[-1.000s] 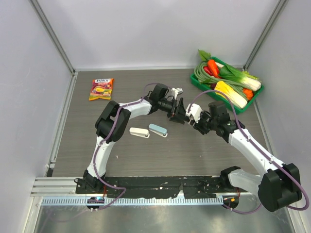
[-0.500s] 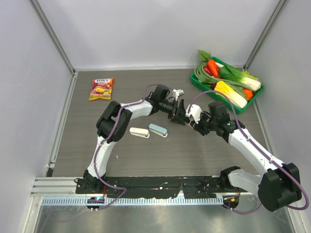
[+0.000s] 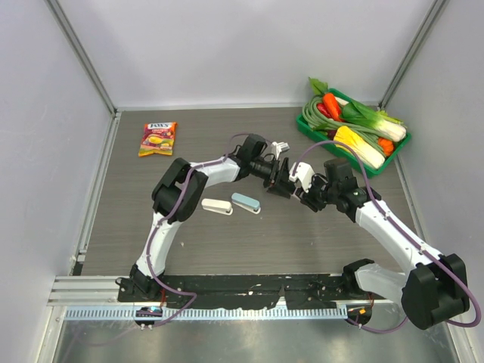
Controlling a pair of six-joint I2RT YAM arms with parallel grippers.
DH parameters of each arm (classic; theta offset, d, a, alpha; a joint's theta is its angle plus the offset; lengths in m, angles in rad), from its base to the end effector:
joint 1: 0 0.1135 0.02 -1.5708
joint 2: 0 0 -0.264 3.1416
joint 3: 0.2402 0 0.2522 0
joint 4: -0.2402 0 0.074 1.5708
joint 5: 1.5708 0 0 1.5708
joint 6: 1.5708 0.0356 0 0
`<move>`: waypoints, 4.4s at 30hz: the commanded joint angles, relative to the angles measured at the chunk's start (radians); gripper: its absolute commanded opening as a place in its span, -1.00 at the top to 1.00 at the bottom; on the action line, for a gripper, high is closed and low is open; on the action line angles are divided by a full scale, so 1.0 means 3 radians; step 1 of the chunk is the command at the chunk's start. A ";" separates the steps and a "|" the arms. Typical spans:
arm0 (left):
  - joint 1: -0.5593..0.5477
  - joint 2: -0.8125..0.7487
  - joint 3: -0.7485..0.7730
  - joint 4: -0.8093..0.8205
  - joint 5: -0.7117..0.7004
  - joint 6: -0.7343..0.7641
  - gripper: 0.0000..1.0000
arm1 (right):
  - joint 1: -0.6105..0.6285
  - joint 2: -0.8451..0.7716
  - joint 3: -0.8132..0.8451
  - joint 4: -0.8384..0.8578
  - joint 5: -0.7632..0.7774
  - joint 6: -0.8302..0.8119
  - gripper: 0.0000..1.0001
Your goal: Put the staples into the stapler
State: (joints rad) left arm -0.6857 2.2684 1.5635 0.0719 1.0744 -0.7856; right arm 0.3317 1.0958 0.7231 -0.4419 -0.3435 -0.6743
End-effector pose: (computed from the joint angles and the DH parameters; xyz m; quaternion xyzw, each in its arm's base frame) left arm 0.3582 -0.3335 0.1490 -0.1927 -0.7770 0.5990 0.0185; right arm 0.2070 0.0840 0.2367 -0.4967 0.7719 0.0945 0.3855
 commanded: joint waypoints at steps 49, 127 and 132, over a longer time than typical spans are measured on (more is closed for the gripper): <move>-0.0097 0.0129 0.0024 0.0016 0.0151 0.0042 1.00 | -0.0190 -0.0012 0.0080 -0.0270 0.0046 -0.0391 -0.36; 0.0690 0.0927 0.1231 -0.0531 -0.0227 -0.0091 -0.34 | -0.0364 0.0290 -0.0074 0.0005 0.0470 -0.0396 0.21; 0.0741 0.0646 0.0925 -0.0541 -0.0299 0.0016 -0.52 | -0.0359 0.0422 -0.0007 0.0036 0.0490 -0.0360 0.21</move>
State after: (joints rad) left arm -0.4824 2.5385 1.9026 -0.0422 1.0443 -0.8299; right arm 0.2268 1.2026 0.6933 -0.4709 -0.2001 -0.8021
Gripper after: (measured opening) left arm 0.743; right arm 0.396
